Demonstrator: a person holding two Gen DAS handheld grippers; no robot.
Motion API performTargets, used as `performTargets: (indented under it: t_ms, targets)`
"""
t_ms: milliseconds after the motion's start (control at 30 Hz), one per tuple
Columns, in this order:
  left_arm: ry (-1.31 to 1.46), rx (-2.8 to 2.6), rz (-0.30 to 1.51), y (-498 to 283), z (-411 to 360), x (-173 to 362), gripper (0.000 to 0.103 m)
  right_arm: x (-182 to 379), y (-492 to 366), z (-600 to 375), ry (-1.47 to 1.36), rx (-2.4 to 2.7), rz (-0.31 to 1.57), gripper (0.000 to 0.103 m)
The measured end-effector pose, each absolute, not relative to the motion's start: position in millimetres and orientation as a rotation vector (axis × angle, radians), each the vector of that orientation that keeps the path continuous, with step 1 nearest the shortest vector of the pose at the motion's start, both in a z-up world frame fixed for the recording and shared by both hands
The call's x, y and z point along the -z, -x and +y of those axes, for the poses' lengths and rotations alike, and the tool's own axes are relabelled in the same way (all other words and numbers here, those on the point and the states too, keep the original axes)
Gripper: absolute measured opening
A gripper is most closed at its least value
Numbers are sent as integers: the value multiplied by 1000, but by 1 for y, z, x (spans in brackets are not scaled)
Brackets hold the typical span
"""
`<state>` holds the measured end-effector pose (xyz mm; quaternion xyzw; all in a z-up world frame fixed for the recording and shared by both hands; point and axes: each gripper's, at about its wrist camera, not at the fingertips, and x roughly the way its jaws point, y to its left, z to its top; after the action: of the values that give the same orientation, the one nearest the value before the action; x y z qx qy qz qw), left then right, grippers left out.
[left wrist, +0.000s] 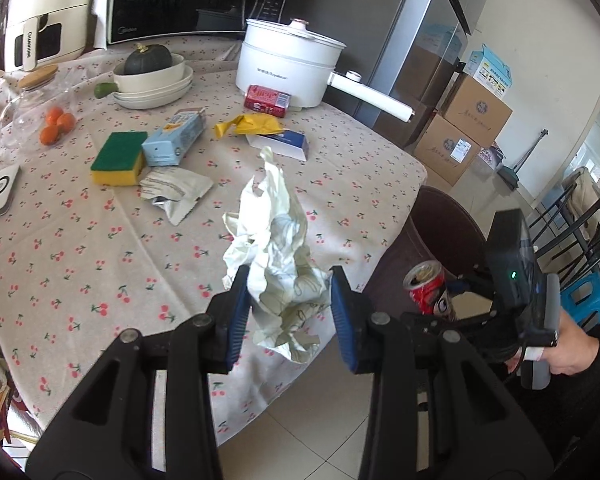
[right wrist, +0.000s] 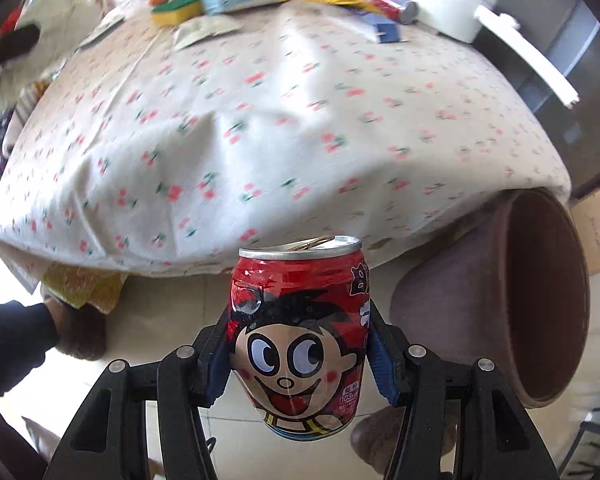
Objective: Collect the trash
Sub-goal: 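Lift the red can with the right gripper over the bin while the left gripper carries the tissue there, then open both grippers over the bin, dropping the tissue and the red can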
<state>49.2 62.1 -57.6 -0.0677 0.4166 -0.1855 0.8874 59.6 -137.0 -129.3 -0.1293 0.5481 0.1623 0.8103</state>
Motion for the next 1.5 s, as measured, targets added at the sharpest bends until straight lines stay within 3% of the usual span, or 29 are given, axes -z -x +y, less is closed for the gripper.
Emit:
performTargets:
  t_ms: [400, 933, 967, 1033, 1100, 1300, 1500]
  targets:
    - [112, 523, 883, -92, -49, 71, 41, 96, -130, -265, -12, -186, 1110, 59]
    - [72, 760, 939, -134, -200, 119, 45, 133, -144, -394, -214, 30, 1143, 59]
    - [76, 760, 941, -135, -204, 122, 49, 135, -143, -399, -221, 39, 1148, 59]
    - [87, 744, 949, -140, -210, 126, 66, 139, -143, -410, -239, 52, 1156, 59]
    - [106, 714, 951, -141, -212, 128, 93, 141, -142, -418, -257, 59, 1160, 59]
    - [59, 650, 962, -143, -206, 121, 101, 144, -142, -424, -266, 58, 1167, 59]
    - [66, 583, 964, -145, -171, 107, 102, 137, -149, -418, -289, 74, 1174, 61]
